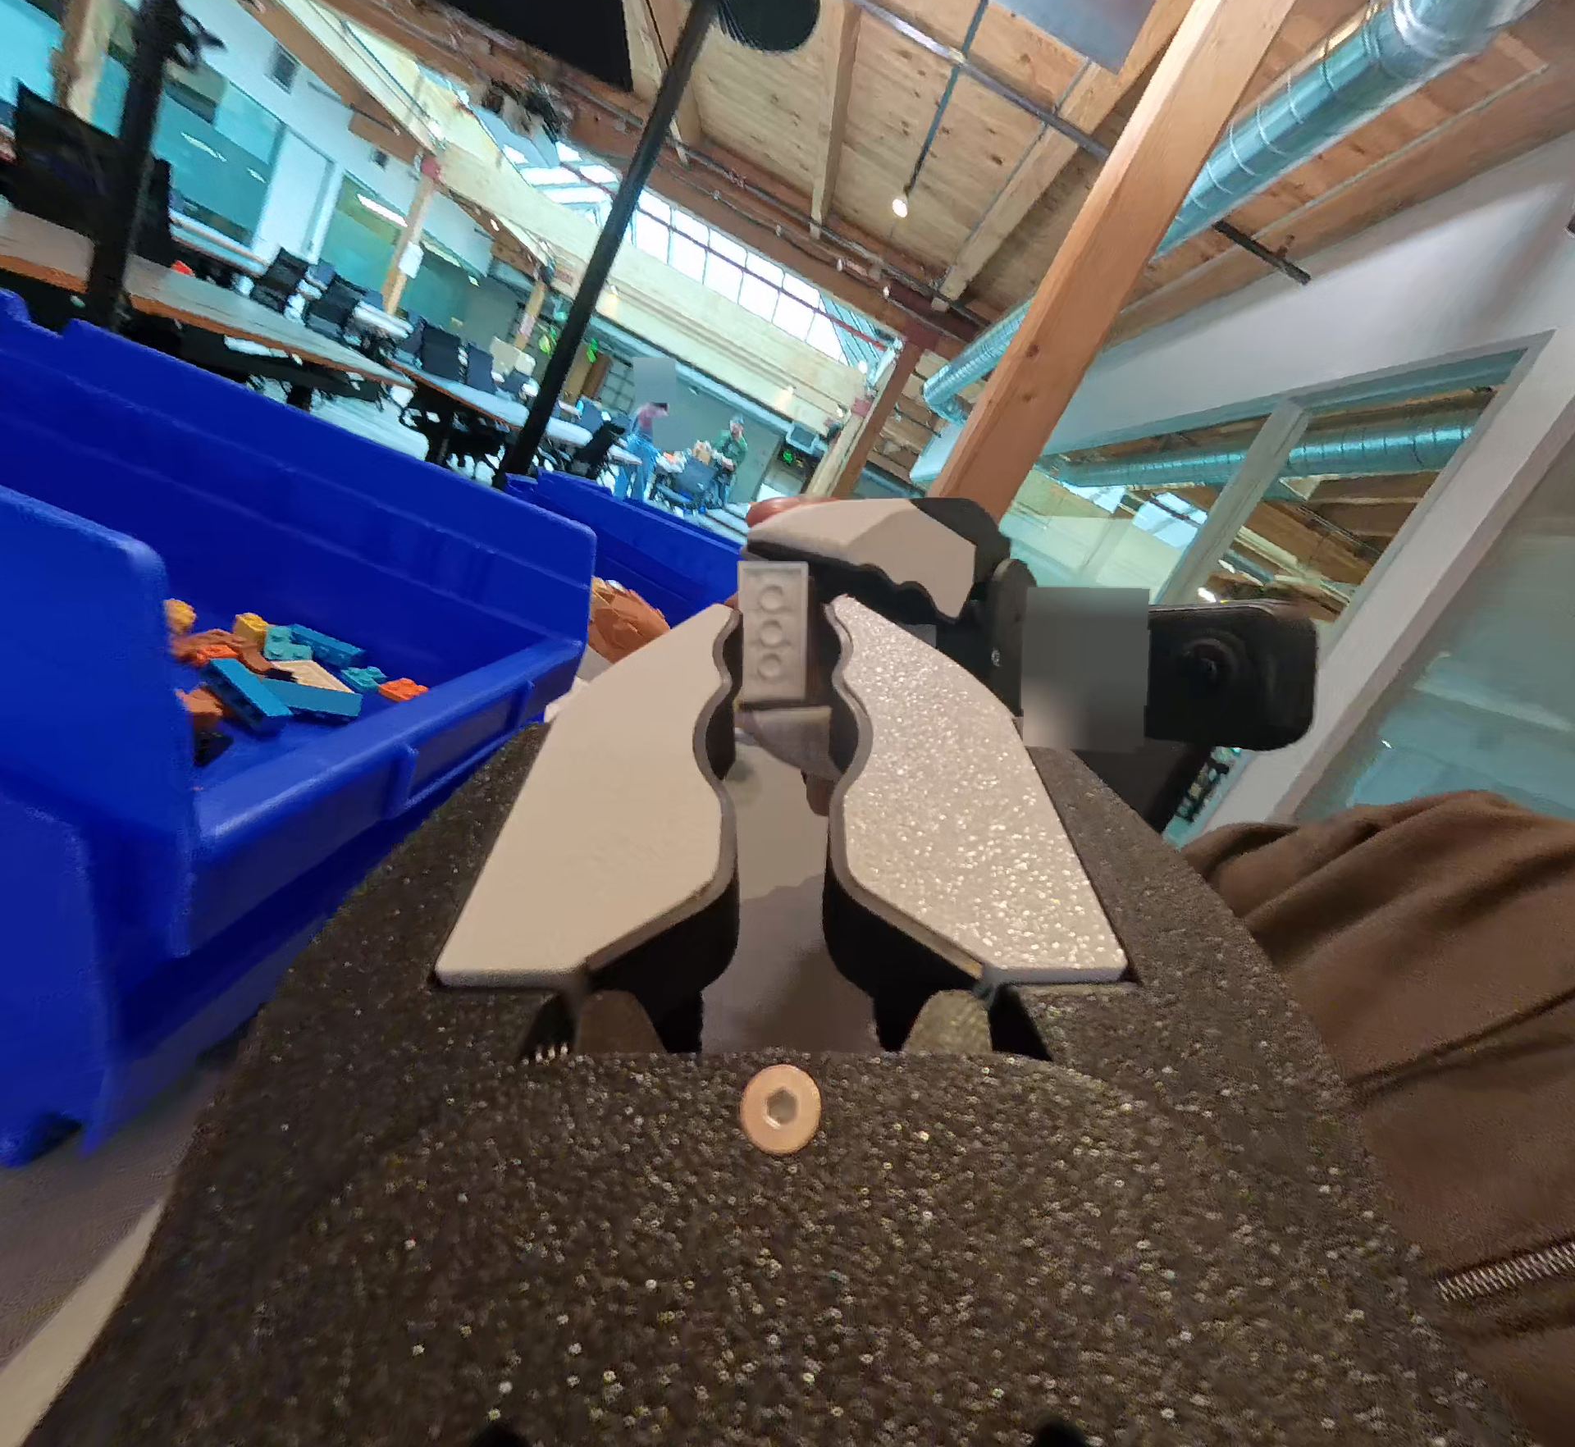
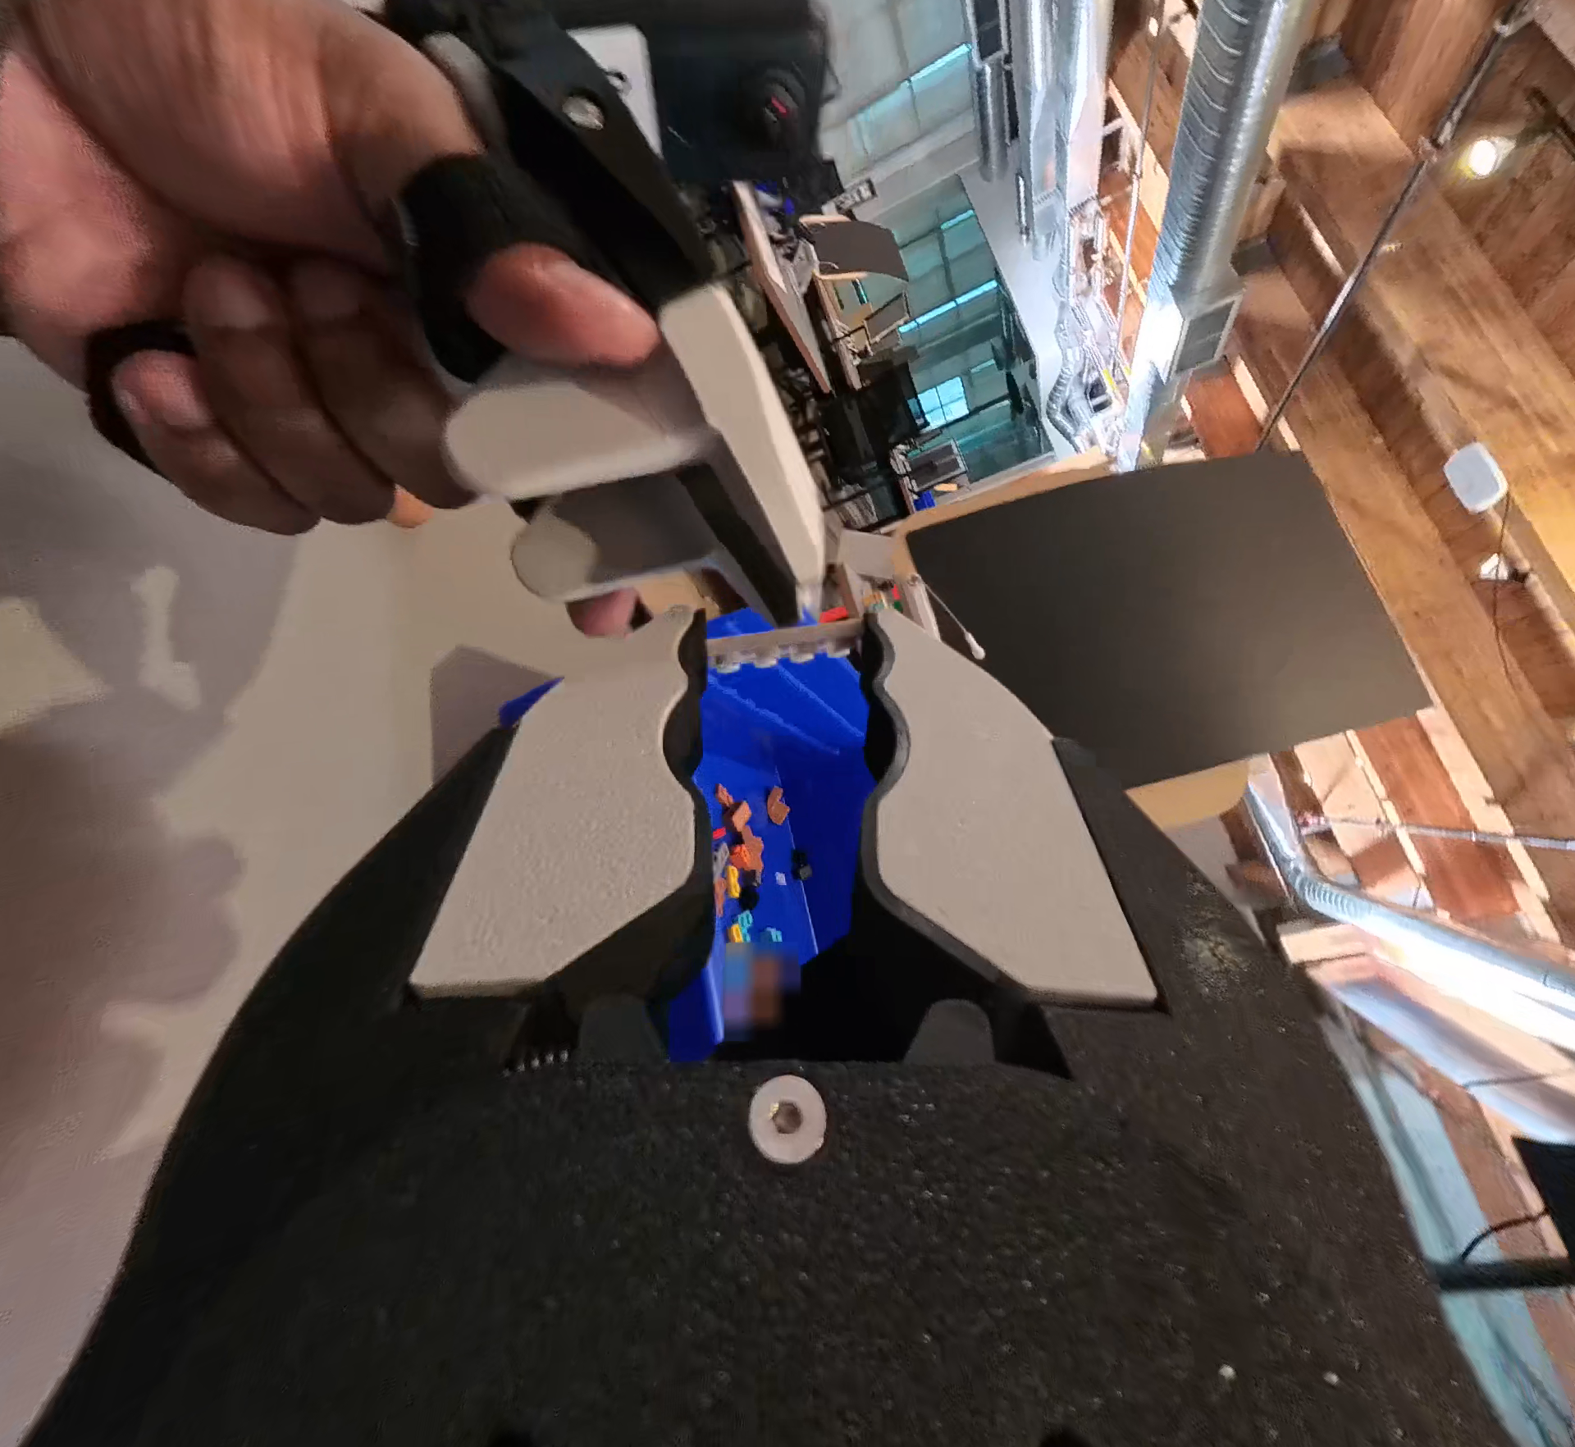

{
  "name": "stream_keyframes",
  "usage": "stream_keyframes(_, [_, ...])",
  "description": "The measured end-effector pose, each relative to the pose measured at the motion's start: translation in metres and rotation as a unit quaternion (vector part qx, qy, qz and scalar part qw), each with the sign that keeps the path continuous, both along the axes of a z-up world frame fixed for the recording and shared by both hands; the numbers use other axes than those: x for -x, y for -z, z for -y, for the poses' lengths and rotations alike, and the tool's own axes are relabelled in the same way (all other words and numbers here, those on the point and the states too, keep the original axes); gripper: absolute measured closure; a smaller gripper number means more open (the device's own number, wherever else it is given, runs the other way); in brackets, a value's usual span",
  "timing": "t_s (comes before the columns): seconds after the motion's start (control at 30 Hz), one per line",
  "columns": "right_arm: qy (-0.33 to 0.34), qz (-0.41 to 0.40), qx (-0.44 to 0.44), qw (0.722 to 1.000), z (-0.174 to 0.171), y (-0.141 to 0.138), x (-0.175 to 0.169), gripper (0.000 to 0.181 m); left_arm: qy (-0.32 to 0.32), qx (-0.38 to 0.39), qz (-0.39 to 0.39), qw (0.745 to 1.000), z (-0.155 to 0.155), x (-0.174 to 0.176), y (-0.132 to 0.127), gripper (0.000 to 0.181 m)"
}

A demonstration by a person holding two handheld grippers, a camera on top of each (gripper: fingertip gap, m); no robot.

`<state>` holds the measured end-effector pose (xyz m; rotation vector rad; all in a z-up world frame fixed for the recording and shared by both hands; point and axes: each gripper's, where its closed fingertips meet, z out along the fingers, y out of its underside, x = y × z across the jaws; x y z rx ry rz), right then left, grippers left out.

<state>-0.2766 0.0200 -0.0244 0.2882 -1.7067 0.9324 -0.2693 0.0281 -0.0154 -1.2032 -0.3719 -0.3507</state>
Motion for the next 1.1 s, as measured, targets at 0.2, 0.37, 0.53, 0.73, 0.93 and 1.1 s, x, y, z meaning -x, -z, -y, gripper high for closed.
stream_keyframes(0.2, [0.167,0.055,0.069,0.982,-0.05,-0.018,0.081,0.141,-0.132,-0.008,0.005,0.991,0.054,0.028,-0.013,0.16])
stream_keyframes(0.37, [0.192,0.098,0.08,0.973,-0.062,-0.003,0.093,0.127,-0.31,0.201,-0.024,0.929,0.124,0.041,0.022,0.149])
stream_keyframes(0.53, [0.164,0.099,0.053,0.98,-0.054,0.02,0.061,0.13,-0.343,0.389,-0.052,0.853,0.156,0.048,0.065,0.14])
stream_keyframes(0.73, [0.122,0.125,0.031,0.984,-0.038,0.05,0.018,0.134,-0.254,0.505,-0.004,0.825,0.141,0.052,0.134,0.136])
stream_keyframes(0.93, [0.118,0.16,0.028,0.98,-0.043,0.083,-0.002,0.135,-0.244,0.583,-0.03,0.774,0.131,0.049,0.158,0.146])
stream_keyframes(1.1, [0.124,0.177,0.04,0.975,-0.054,0.097,-0.017,0.136,-0.266,0.649,-0.057,0.71,0.134,0.056,0.173,0.153])
